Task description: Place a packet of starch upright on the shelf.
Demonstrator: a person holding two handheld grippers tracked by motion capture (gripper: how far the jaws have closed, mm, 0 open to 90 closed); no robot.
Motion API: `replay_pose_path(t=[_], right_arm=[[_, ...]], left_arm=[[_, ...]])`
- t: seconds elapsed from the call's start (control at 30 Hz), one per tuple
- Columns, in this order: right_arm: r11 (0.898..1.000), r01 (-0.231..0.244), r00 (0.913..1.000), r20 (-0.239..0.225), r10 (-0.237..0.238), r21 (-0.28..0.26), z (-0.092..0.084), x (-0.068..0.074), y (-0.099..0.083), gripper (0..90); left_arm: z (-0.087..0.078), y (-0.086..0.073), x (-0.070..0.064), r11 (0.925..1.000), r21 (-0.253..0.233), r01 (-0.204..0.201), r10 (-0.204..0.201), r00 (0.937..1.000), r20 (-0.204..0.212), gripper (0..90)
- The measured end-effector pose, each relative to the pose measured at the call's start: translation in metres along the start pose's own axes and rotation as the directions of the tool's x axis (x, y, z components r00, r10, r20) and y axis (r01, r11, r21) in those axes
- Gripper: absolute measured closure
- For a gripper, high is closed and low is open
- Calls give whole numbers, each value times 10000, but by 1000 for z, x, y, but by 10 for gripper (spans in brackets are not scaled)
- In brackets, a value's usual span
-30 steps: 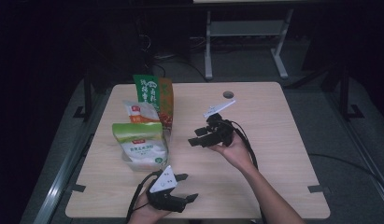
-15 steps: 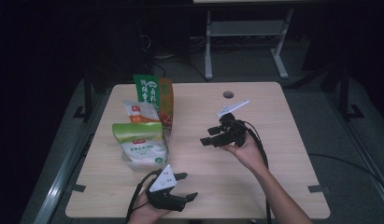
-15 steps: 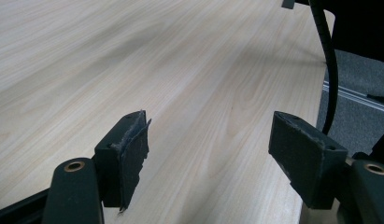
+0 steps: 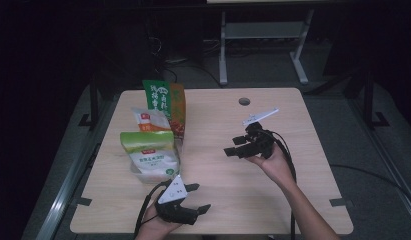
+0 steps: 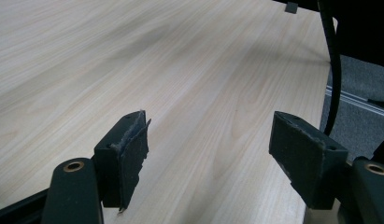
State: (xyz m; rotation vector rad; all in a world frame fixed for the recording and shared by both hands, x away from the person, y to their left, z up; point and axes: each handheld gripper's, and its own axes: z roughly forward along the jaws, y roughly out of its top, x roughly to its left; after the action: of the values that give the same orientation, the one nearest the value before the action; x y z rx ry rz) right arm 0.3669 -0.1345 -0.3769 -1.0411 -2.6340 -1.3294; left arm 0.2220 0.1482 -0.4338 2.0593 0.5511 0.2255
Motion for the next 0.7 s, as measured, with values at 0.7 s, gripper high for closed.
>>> replay_pose_path(t=[0.7], right_arm=[[9967, -804, 9963, 290, 805, -76, -19, -17, -41, 346]], left_arm=[[0, 0, 2, 9999, -29, 106, -106, 9999, -112, 276]])
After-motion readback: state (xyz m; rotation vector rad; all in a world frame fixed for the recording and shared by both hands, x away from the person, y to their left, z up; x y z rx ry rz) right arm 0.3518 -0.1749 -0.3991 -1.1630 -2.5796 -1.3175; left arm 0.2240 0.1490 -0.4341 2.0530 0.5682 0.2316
